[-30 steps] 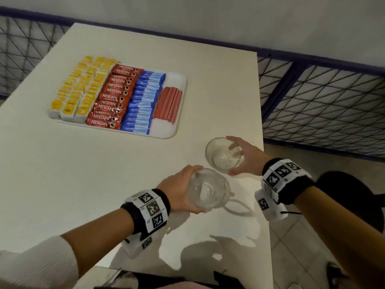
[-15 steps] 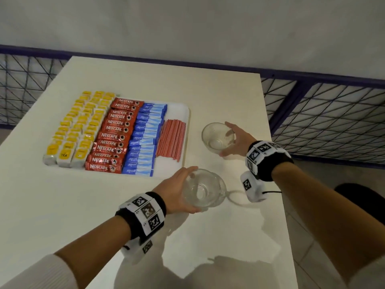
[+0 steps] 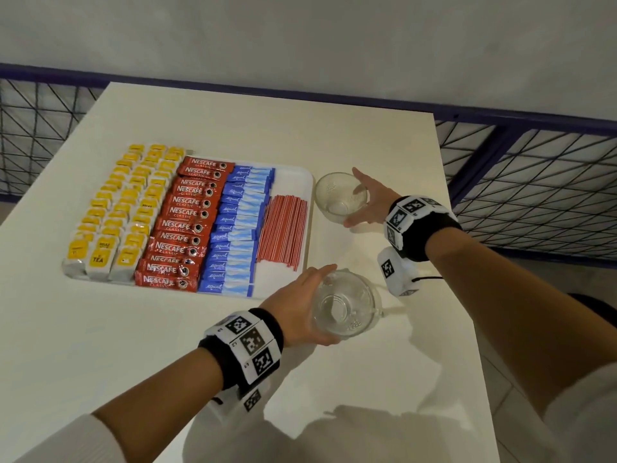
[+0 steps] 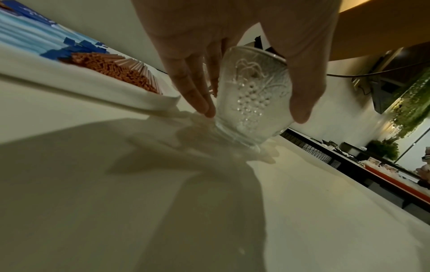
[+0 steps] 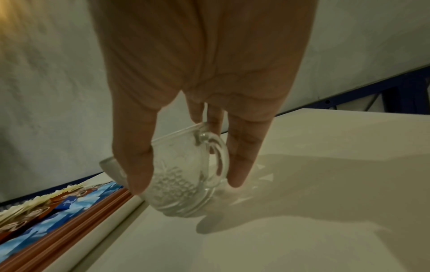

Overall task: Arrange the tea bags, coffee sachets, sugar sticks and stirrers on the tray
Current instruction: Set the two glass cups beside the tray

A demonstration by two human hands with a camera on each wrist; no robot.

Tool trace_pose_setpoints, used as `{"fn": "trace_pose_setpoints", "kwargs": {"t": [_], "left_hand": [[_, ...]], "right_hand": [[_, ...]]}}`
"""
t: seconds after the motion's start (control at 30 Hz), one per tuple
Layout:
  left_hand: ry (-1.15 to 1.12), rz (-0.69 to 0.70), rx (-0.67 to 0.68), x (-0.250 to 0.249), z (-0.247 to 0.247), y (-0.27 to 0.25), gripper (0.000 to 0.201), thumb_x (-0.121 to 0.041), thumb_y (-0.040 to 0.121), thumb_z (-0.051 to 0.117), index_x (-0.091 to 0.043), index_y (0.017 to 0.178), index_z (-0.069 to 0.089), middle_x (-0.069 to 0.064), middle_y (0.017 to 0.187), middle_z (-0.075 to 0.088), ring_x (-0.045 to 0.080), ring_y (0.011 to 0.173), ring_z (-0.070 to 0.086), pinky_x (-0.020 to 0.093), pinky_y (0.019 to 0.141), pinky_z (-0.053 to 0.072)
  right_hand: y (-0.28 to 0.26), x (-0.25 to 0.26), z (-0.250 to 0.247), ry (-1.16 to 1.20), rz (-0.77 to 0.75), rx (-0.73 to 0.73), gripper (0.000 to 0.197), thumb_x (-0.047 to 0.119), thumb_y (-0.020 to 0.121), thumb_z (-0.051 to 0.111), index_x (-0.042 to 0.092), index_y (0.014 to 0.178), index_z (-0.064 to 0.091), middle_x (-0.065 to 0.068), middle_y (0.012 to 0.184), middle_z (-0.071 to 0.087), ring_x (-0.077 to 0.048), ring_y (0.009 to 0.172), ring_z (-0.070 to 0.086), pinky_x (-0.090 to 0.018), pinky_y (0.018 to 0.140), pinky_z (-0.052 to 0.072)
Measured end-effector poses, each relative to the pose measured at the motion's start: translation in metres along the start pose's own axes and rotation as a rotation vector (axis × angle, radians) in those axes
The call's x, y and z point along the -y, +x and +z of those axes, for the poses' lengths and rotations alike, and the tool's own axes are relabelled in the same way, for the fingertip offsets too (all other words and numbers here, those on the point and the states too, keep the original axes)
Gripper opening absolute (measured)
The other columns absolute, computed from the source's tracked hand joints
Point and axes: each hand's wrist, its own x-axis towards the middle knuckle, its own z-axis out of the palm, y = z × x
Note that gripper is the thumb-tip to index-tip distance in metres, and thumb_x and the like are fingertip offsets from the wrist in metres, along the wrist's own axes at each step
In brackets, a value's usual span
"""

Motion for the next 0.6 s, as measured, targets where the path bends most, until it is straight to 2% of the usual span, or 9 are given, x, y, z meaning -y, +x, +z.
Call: {"fn": "trace_pose_setpoints", "kwargs": {"t": [0.07,0.13,0.2,0.3,0.4,0.43,0.5,0.57,0.6], "left_hand": [[-0.025,-0.021,0.009,-0.002,-0.002,0.0,0.108,-0.032,0.065,0.083,-0.027,0.146,0.011,-0.004,0.146,0.029,0.012,0.131,0.036,0.024,0.106,0.03],[-0.085,-0.044,0.001,-0.002,-0.001,0.0,0.113,-0.029,0.063,0.085,-0.027,0.146,0.009,-0.003,0.147,0.031,0.014,0.131,0.037,0.027,0.108,0.031],[-0.119,-0.05,-0.012,-0.003,-0.001,0.0,0.117,-0.028,0.06,0.086,-0.028,0.147,0.007,-0.001,0.146,0.033,0.016,0.13,0.04,0.029,0.109,0.032],[-0.201,-0.049,-0.011,-0.005,0.0,-0.004,0.119,-0.023,0.06,0.086,-0.025,0.147,0.003,-0.003,0.139,0.033,0.013,0.128,0.038,0.023,0.106,0.03],[-0.358,-0.103,-0.023,-0.002,-0.001,-0.014,0.121,-0.018,0.059,0.087,-0.022,0.147,0.004,-0.008,0.129,0.032,0.012,0.113,0.047,0.023,0.095,0.042],[-0.388,-0.137,-0.024,-0.001,-0.002,-0.018,0.116,-0.021,0.059,0.086,-0.022,0.146,0.01,-0.007,0.128,0.035,0.01,0.106,0.05,0.02,0.086,0.045],[-0.429,-0.206,-0.037,0.002,-0.002,-0.025,0.089,-0.025,0.069,0.078,-0.018,0.142,0.028,-0.004,0.122,0.045,0.008,0.097,0.052,0.013,0.074,0.045],[-0.509,-0.262,-0.08,0.006,-0.001,-0.03,0.059,-0.012,0.083,0.067,-0.013,0.136,0.04,0.001,0.119,0.051,0.012,0.099,0.054,0.012,0.075,0.045],[-0.567,-0.28,-0.1,0.007,0.0,-0.031,0.053,-0.007,0.086,0.063,-0.011,0.135,0.044,0.004,0.12,0.053,0.014,0.099,0.055,0.013,0.076,0.047]], "right_hand": [[-0.003,0.001,0.0,-0.014,0.023,-0.006,0.117,0.013,0.071,0.079,0.016,0.148,-0.009,-0.013,0.148,0.028,-0.028,0.135,0.032,-0.035,0.101,0.034],[-0.012,-0.003,0.0,-0.017,0.063,-0.059,0.122,0.02,0.07,0.08,0.014,0.146,-0.016,-0.016,0.152,0.018,-0.029,0.139,0.024,-0.039,0.111,0.026],[-0.029,-0.011,0.002,0.05,0.089,-0.144,0.116,0.025,0.074,0.076,0.016,0.147,-0.013,-0.019,0.151,0.015,-0.032,0.136,0.03,-0.042,0.11,0.029],[-0.071,-0.025,0.014,0.243,0.066,-0.218,0.088,0.025,0.084,0.066,0.017,0.149,0.008,-0.015,0.143,0.029,-0.025,0.113,0.048,-0.032,0.097,0.039],[-0.12,-0.037,0.032,0.353,0.081,-0.103,0.055,0.022,0.092,0.054,0.016,0.142,0.033,-0.007,0.125,0.046,-0.022,0.108,0.05,-0.033,0.091,0.044],[-0.134,-0.04,0.038,0.43,0.094,-0.062,0.047,0.017,0.093,0.051,0.013,0.139,0.039,-0.004,0.113,0.05,-0.02,0.101,0.051,-0.031,0.082,0.046],[-0.154,-0.047,0.051,0.553,0.127,-0.008,0.036,0.009,0.094,0.048,0.007,0.13,0.048,0.0,0.093,0.05,-0.014,0.083,0.051,-0.023,0.068,0.047],[-0.165,-0.053,0.064,0.592,0.157,-0.005,0.029,0.003,0.093,0.05,0.003,0.121,0.055,-0.003,0.087,0.052,-0.013,0.075,0.054,-0.018,0.061,0.051],[-0.168,-0.055,0.07,0.603,0.156,-0.021,0.026,0.0,0.091,0.052,0.001,0.117,0.057,-0.004,0.084,0.054,-0.013,0.072,0.055,-0.014,0.059,0.052]]}}
